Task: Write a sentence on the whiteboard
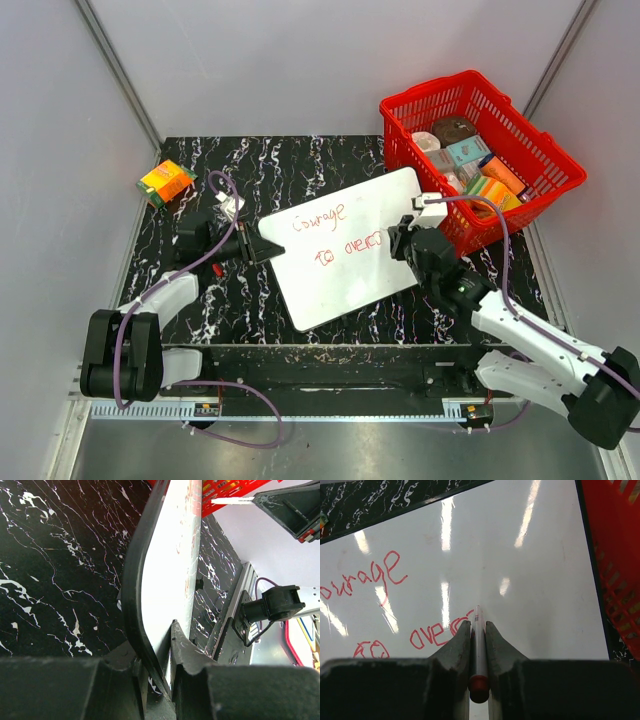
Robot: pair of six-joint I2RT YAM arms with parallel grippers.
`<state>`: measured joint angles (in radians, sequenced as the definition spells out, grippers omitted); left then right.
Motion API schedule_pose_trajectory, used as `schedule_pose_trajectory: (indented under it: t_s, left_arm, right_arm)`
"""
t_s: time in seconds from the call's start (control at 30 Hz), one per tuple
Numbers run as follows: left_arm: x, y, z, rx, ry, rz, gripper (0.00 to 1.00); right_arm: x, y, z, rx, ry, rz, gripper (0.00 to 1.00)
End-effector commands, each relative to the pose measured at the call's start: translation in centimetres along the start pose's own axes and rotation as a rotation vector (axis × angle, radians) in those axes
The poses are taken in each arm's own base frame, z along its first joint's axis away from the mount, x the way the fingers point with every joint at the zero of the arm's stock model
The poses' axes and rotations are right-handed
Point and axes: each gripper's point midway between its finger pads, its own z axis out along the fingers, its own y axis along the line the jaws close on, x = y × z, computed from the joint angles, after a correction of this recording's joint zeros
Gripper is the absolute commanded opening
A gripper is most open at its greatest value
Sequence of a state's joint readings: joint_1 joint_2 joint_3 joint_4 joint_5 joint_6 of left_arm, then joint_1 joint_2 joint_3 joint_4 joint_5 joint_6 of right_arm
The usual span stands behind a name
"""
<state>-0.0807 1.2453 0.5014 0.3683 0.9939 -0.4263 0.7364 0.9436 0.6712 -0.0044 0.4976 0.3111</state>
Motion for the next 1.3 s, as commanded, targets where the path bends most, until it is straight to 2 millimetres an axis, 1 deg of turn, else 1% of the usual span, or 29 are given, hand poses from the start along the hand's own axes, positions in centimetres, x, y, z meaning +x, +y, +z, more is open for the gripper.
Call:
schedule_pose_trajectory:
  t_s: [0.0,0.27,0.53,0.7,0.83,0.87,0.9,0.93,1.03,1.2,1.27]
  left_arm:
    - [-0.5,3.7,0.1,-0.159,-0.043,0.221,0.00]
    - [-0.4,3.7,0.1,-0.156,-0.043,0.223,0.00]
    - [-0.4,3.7,0.1,-0.154,-0.043,0.222,0.00]
    - [-0.4,3.6,0.2,-0.153,-0.042,0.221,0.00]
    - [-0.3,3.8,0.1,-0.157,-0.040,0.218,0.00]
    - [-0.3,3.7,0.2,-0.155,-0.040,0.221,0.00]
    - [-0.2,3.8,0.2,-0.158,-0.038,0.218,0.00]
    - [-0.2,3.8,0.2,-0.158,-0.038,0.218,0.00]
    - [-0.3,3.9,0.2,-0.159,-0.038,0.219,0.00]
    - [-0.3,3.9,0.2,-0.160,-0.037,0.221,0.00]
    - [-0.2,3.9,0.2,-0.159,-0.035,0.220,0.00]
  right_arm:
    - [-0.9,-0.5,0.8,0.043,-0.031,0.006,0.00]
    - [-0.2,-1.3,1.2,0.068,-0.014,0.000,0.00]
    - [1.3,-1.3,1.8,0.063,0.027,-0.001,0.00]
    - [1.8,-1.1,1.7,0.042,0.045,0.000,0.00]
    - [2.7,-1.3,1.4,0.036,0.072,0.000,0.00]
    - [2.7,-1.3,1.3,0.033,0.069,0.005,0.00]
    - [2.9,-1.3,1.2,0.033,0.072,0.006,0.00]
    - [3.6,-1.6,1.0,0.040,0.102,-0.008,0.00]
    - [4.1,-1.7,0.7,0.035,0.117,-0.006,0.00]
    - [4.8,-2.0,0.2,0.034,0.138,-0.005,0.00]
    - [4.8,-2.0,-0.1,0.030,0.138,0.001,0.00]
